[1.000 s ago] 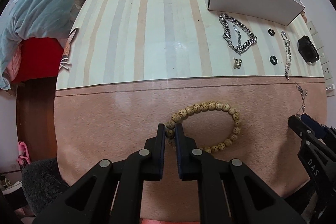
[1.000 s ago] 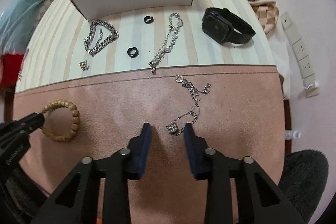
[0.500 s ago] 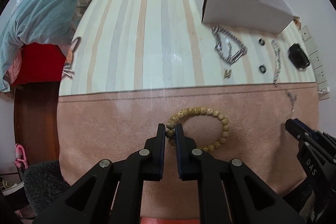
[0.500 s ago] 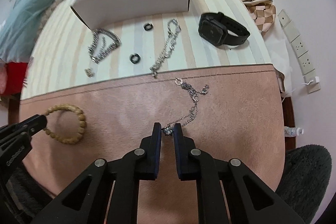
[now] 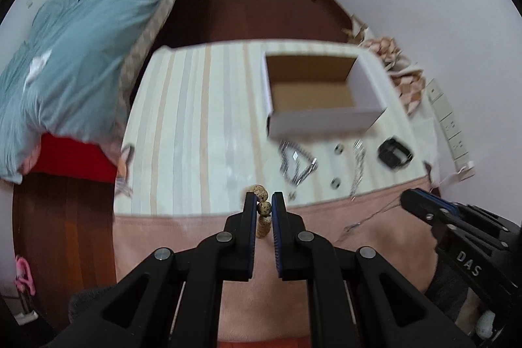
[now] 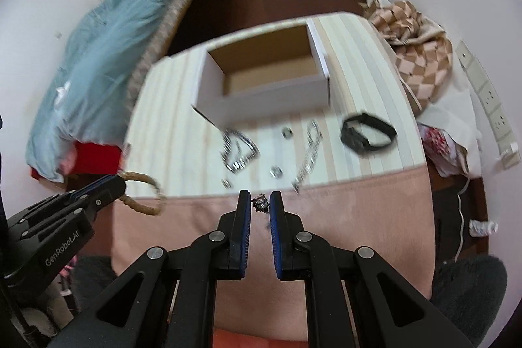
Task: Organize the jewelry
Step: 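Carry both bracelets over the white box and open both grippers, then grasp the black watch band with the right gripper, then grasp the silver curb chain with the left gripper while the right lifts the watch band, then lower the curb chain and watch band into the box and open both grippers, then withdraw both grippers from the box back over the table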
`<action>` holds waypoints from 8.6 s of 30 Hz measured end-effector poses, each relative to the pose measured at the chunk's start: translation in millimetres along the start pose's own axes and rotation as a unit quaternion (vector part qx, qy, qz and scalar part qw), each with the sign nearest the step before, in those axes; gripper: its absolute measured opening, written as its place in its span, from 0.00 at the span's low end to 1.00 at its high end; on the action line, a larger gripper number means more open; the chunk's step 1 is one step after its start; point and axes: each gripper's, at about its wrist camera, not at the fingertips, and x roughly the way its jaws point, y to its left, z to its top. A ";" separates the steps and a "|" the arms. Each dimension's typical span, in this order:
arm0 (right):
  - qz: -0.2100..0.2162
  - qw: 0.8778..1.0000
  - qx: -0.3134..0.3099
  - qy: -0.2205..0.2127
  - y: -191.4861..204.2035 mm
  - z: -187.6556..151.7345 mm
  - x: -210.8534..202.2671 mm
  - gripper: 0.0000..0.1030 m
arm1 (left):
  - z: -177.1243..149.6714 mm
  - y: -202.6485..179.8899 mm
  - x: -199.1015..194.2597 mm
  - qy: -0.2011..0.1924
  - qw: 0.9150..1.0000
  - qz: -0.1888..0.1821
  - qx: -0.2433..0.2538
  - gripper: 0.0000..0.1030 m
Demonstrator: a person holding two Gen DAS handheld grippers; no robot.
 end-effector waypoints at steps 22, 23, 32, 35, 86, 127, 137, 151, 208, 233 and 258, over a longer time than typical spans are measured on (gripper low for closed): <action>0.015 1.000 -0.019 -0.013 -3.1 178.8 24.8 0.11 | 150.8 -15.0 36.6 -0.009 0.994 -0.107 -0.010 0.06; 0.011 1.000 -0.019 -0.005 -4.5 182.2 35.6 0.11 | 153.9 -15.8 43.0 -0.002 0.994 -0.111 -0.012 0.06; -0.025 0.998 -0.027 0.058 -23.4 201.4 108.3 0.12 | 175.5 -6.2 124.3 0.092 0.987 -0.124 -0.055 0.07; -0.016 0.996 -0.021 0.082 -30.2 205.5 118.2 0.13 | 179.5 -3.9 129.2 0.100 0.985 -0.127 -0.065 0.09; -0.153 0.981 -0.088 -0.082 19.9 75.7 -58.6 0.88 | 47.8 0.3 -45.8 -0.114 0.990 0.078 -0.031 1.00; -0.151 0.981 0.118 0.007 -157.5 57.9 122.7 0.13 | 3.4 9.8 150.9 0.054 0.986 0.146 -0.066 1.00; -0.124 0.988 0.082 -0.031 -125.5 48.1 100.3 0.10 | 9.0 12.8 167.4 0.078 0.993 0.028 -0.089 0.96; -0.116 0.989 0.087 -0.036 -118.6 37.0 92.9 0.10 | 15.6 -24.0 175.6 0.070 0.997 -0.006 -0.003 0.05; -0.057 0.997 -0.037 0.045 -33.7 173.6 101.1 0.76 | 175.1 19.3 93.0 -0.023 0.998 -0.043 -0.046 0.92; -0.139 0.987 -0.081 -0.009 -16.1 112.0 49.3 0.92 | 80.4 12.7 61.3 -0.053 0.997 0.038 -0.045 1.00; -0.138 0.979 -0.082 -0.128 15.6 60.9 -79.8 0.92 | 28.8 5.0 -63.0 -0.150 0.986 0.062 -0.047 1.00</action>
